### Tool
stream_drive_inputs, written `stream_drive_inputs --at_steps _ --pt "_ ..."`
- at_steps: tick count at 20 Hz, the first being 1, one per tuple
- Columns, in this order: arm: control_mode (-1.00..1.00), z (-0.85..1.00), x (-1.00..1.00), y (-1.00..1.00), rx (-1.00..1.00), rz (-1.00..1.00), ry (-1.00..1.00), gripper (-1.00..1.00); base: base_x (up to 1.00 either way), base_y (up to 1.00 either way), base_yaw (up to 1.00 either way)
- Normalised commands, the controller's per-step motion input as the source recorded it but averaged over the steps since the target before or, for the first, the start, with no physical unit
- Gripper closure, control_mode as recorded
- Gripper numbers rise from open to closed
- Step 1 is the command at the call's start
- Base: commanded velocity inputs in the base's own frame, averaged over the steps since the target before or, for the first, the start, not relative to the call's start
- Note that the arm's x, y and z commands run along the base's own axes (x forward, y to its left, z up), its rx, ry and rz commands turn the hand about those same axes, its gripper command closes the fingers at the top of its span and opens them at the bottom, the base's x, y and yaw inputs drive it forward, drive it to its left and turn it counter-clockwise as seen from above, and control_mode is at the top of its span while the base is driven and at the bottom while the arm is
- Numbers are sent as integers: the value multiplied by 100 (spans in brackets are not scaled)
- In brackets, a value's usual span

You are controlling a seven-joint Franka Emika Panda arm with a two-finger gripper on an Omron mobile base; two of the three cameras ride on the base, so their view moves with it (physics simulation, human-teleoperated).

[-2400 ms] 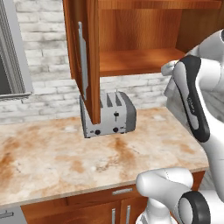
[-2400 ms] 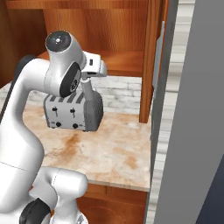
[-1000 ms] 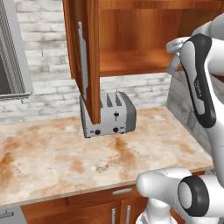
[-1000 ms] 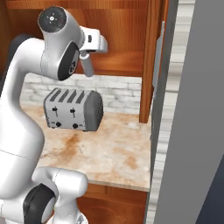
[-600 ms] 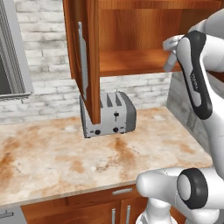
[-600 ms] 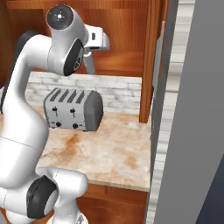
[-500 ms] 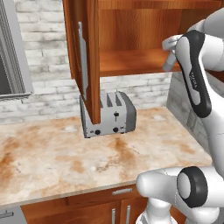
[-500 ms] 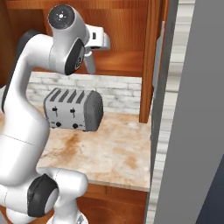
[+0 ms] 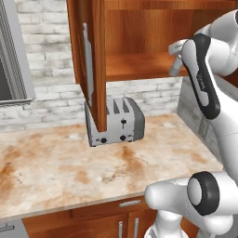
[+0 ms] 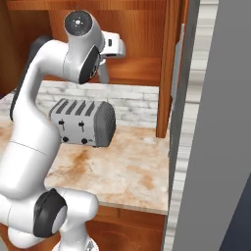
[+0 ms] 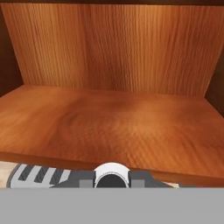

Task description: Pick up the soap dispenser and soap dispenser from the sink, and place them back in the cabinet, and close the cabinet doors.

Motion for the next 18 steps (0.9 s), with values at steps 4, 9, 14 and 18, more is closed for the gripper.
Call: stream_drive_inputs --at_steps 4,9,14,18 --pt "-100 0 40 0 0 0 0 100 0 0 0" --pt "-100 0 39 0 0 1 0 100 0 0 0" --pt "-100 0 41 0 0 1 0 100 0 0 0" --pt "-100 0 42 0 0 1 0 100 0 0 0"
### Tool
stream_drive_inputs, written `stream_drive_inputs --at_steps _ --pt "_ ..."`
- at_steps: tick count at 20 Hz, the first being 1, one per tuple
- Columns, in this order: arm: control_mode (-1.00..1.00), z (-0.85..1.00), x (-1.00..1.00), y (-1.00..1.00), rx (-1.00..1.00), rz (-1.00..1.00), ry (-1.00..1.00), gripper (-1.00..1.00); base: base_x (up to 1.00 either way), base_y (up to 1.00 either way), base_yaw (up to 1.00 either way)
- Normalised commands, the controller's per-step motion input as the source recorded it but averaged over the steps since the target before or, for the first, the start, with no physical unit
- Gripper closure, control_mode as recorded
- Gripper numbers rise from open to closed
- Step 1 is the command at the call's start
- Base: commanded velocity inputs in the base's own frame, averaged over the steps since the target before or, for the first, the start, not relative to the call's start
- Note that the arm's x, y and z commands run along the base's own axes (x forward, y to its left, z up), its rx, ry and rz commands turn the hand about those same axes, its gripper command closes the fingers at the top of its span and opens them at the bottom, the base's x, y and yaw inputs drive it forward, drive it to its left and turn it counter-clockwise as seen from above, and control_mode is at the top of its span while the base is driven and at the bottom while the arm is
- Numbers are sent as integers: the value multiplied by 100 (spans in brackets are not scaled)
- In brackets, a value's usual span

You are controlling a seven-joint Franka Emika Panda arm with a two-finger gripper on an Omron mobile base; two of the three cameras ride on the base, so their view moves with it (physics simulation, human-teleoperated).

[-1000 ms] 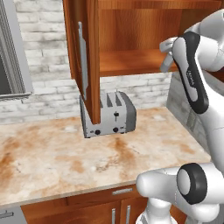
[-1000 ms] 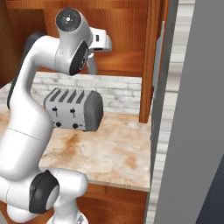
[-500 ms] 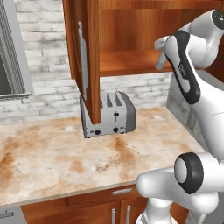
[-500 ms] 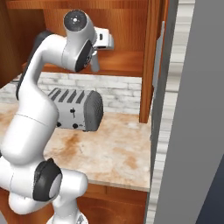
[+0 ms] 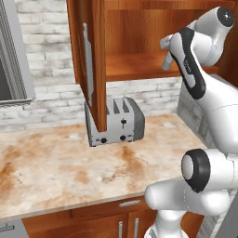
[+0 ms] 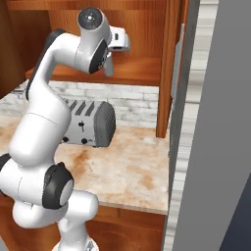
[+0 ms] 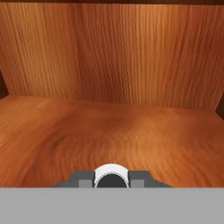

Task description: Pick up the soap dispenser and soap dispenser from the sink, and place them back in the cabinet, and close the cabinet doors.

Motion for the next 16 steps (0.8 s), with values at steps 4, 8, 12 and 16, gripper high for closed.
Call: stream_drive_inputs --at_steps 4,8,12,16 --pt "-100 -2 38 0 0 1 0 100 0 0 0" --pt "-100 -20 34 0 0 2 0 100 0 0 0" --pt "-100 -11 26 1 0 1 5 100 0 0 0" --pt "-100 -8 27 4 0 0 8 100 0 0 0"
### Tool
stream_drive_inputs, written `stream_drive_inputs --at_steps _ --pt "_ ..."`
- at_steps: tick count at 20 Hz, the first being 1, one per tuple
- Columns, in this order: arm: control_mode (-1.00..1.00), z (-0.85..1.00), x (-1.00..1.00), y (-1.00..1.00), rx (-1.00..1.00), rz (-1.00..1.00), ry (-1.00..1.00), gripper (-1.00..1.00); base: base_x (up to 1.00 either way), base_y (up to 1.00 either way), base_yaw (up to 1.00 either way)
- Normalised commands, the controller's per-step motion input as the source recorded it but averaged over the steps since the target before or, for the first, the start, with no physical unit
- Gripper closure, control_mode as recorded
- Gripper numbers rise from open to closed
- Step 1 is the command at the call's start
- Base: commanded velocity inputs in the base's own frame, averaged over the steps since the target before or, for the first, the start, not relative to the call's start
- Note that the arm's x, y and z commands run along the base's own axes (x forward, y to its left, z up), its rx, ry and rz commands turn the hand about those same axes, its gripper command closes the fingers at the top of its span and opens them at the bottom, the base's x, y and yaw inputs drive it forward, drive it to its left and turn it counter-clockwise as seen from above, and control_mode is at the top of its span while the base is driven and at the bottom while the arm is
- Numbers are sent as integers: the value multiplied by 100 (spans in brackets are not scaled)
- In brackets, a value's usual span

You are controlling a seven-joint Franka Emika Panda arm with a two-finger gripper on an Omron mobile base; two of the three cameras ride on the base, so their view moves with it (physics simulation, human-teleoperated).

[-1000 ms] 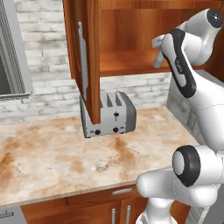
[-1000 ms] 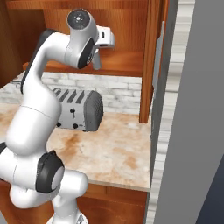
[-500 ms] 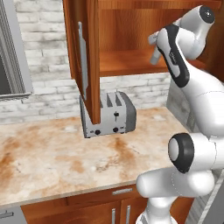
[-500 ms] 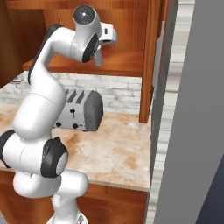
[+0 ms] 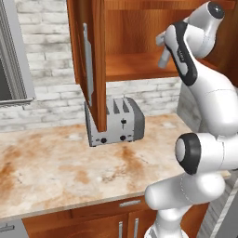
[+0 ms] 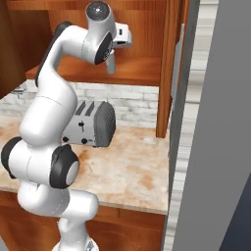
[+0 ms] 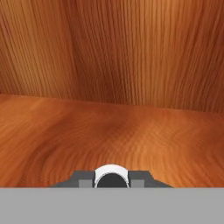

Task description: Pick up the soap dispenser and soap dispenser from the sink, and place them back in the cabinet, and close the cabinet doors.

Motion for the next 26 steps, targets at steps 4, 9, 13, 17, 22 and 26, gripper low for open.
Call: stream_drive_inputs --at_steps 4,9,13,17,22,26 --pt "-100 -7 20 2 0 0 2 100 0 0 0" --pt "-100 -1 3 4 0 0 -1 100 0 0 0" --pt "-100 -1 0 0 0 0 -4 100 0 0 0" --pt "-100 -1 0 0 0 0 -3 100 0 0 0" --pt "-100 -6 1 0 0 0 -1 100 0 0 0" --pt "-100 -6 0 0 0 0 0 -100 0 0 0"
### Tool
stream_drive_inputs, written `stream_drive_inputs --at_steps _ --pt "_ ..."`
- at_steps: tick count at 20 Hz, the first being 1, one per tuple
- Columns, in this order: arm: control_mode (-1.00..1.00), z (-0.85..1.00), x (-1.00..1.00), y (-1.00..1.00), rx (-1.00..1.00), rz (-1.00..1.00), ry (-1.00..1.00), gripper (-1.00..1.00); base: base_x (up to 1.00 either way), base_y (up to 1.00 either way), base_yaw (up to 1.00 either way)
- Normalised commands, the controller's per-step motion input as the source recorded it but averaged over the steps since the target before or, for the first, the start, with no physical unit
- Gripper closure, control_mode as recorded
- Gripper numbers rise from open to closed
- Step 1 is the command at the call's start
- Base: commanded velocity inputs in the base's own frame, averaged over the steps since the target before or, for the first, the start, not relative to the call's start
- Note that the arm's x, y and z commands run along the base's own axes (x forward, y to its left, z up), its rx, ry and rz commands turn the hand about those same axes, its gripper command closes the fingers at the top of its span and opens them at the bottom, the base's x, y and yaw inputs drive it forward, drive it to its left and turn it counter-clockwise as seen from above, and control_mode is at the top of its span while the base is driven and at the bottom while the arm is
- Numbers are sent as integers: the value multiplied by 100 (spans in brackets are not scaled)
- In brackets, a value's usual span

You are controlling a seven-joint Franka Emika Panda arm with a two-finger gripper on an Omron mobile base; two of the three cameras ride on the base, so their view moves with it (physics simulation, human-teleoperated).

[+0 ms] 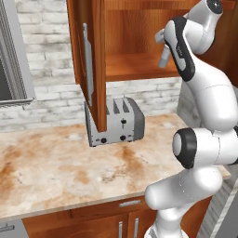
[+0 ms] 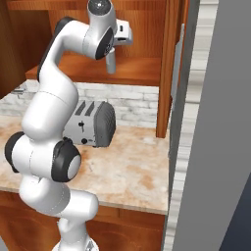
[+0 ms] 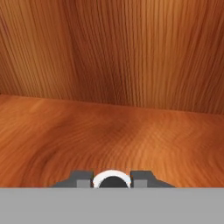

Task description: Pick up the soap dispenser and soap dispenser from the sink, and place them back in the cabinet, and close the cabinet doors.

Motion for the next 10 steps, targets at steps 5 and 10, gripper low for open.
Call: stream_drive_inputs --at_steps 5,10 --pt "-100 -6 1 0 0 0 0 -100 0 0 0" --pt "-100 -9 8 0 0 0 -2 -100 0 0 0"
